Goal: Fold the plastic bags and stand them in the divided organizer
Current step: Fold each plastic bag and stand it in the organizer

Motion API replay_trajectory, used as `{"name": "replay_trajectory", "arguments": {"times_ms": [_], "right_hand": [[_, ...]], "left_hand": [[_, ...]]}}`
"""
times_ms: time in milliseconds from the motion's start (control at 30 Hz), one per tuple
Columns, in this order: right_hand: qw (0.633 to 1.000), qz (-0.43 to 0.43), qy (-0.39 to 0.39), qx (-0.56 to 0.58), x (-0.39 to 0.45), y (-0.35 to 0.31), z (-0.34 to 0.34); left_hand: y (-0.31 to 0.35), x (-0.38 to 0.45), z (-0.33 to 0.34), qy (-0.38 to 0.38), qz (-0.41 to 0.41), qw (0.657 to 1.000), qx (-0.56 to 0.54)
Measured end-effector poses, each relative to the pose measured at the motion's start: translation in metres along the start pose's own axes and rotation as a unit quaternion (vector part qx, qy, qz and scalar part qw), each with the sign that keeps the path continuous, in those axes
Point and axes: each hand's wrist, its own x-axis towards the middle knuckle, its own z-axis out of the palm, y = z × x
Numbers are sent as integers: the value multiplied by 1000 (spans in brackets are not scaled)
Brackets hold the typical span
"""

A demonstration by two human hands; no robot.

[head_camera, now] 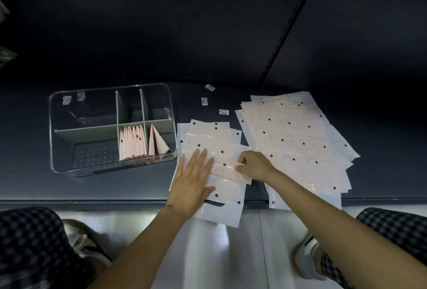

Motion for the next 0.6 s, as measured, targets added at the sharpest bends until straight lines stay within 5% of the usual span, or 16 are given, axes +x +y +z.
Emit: {"name": "replay_trajectory", "arguments": {"times_ms": [100, 300, 433, 533, 600], "right_hand": [[983, 67, -19, 173, -18, -5, 6], [879, 181, -112, 426, -53, -16, 36], [914, 127, -152, 354, -66, -15, 38], [982, 29, 13, 186, -65, 1, 36], [982, -86, 91, 138, -64, 15, 31]], "left_hand": [[12, -3, 1, 79, 64, 994, -29], [22, -22, 16, 103, 65, 988, -90], [16, -23, 17, 118, 60, 990, -55], [15, -20, 14, 99, 46, 991, -78], [16, -19, 10, 85, 21, 988, -125]]}}
